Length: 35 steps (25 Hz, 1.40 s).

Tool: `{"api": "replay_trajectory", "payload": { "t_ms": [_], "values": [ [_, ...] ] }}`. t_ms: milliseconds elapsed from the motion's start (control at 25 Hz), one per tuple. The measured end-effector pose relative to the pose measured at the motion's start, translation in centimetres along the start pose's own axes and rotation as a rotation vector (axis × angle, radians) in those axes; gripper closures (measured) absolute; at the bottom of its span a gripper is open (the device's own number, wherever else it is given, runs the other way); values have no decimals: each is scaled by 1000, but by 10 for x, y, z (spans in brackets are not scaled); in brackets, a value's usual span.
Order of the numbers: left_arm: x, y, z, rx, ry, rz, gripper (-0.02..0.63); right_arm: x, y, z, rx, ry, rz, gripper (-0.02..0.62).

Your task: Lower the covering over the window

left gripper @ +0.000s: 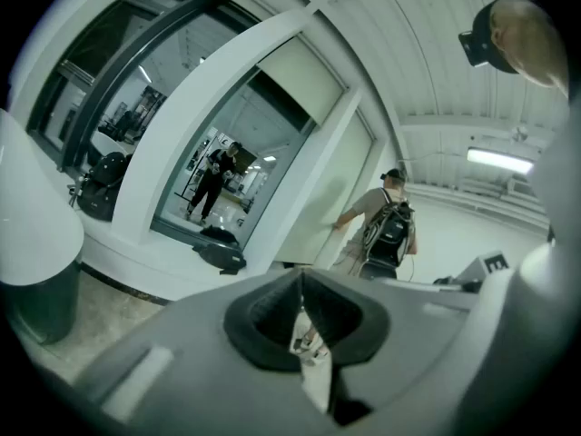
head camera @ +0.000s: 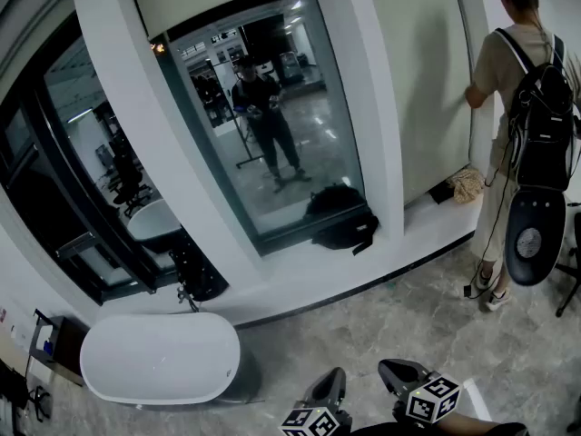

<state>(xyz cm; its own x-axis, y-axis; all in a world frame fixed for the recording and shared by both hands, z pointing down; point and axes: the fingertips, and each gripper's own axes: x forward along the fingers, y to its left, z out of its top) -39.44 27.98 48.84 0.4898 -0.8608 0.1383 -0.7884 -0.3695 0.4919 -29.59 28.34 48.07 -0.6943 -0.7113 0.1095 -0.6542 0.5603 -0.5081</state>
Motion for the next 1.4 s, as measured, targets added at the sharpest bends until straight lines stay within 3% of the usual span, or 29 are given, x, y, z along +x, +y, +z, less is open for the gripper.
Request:
{"api": "replay_trajectory", "payload": {
  "t_ms": [840,1120,1400],
  "values": [
    [15,-30,-15,3,14,4,601,-26,-27,7,31,0,-2,588],
    [51,-58,-31,-5,10,28,601,-46,-70,21,47,18,17,588],
    [93,-101,-50,34,57,10,601,-73,-119,42,97,9,0,588]
  ]
}}
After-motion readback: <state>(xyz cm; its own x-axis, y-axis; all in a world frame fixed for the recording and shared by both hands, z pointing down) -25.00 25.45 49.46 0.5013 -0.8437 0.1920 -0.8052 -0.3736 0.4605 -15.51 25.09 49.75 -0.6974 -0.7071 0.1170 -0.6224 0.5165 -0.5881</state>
